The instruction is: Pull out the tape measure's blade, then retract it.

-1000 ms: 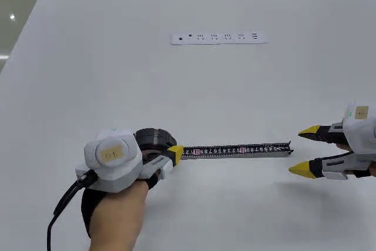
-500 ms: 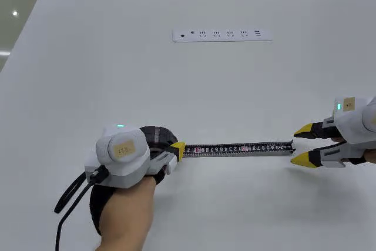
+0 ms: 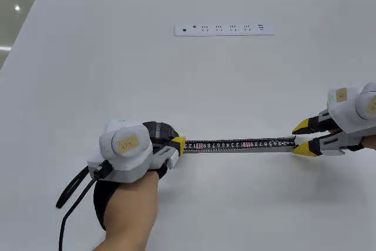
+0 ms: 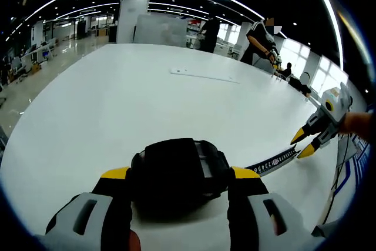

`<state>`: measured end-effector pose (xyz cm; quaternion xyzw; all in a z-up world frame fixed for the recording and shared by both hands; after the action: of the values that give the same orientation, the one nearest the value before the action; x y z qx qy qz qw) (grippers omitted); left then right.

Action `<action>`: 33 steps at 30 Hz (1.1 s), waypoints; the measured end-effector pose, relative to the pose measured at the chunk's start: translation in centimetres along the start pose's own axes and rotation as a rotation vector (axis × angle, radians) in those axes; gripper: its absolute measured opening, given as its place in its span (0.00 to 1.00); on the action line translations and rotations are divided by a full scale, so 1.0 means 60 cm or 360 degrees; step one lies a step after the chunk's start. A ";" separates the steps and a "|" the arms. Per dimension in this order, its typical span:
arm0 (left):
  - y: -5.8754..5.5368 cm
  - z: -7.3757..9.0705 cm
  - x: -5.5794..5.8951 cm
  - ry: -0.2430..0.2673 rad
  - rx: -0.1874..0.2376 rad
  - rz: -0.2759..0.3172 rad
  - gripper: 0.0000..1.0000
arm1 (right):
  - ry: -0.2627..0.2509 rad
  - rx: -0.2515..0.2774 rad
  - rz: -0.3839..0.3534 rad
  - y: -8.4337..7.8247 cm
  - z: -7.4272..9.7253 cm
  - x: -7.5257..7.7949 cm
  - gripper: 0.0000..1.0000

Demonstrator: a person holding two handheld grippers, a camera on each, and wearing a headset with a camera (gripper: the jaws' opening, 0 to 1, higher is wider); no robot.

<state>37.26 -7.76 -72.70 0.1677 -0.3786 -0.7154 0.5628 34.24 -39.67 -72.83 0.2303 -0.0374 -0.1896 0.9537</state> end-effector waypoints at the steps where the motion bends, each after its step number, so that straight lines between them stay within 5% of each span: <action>1: 0.000 0.000 0.000 -0.0001 0.0000 0.0000 0.62 | 0.0001 0.0000 0.0004 0.000 0.000 0.001 0.20; 12: -0.001 -0.002 -0.002 -0.0008 -0.0001 0.0001 0.62 | 0.0055 -0.0023 0.0062 0.001 -0.008 0.002 0.12; 33: -0.001 -0.002 -0.001 0.0002 0.0003 0.0012 0.62 | 0.0032 -0.0047 0.0153 0.003 -0.010 -0.002 0.10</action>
<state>37.31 -7.73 -72.86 0.1673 -0.3796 -0.7128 0.5655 34.27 -39.19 -73.27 0.2161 -0.0359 -0.1419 0.9653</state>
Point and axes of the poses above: the centre of the closed fingertips' face, and the gripper's own axes: z roughly backward along the fingers, x roughly to its right, y roughly out of its top, the point moved 6 cm from there along z, roughly backward along the fingers, and after that the axes turned 4 degrees about -x, right-handed, at the moved point
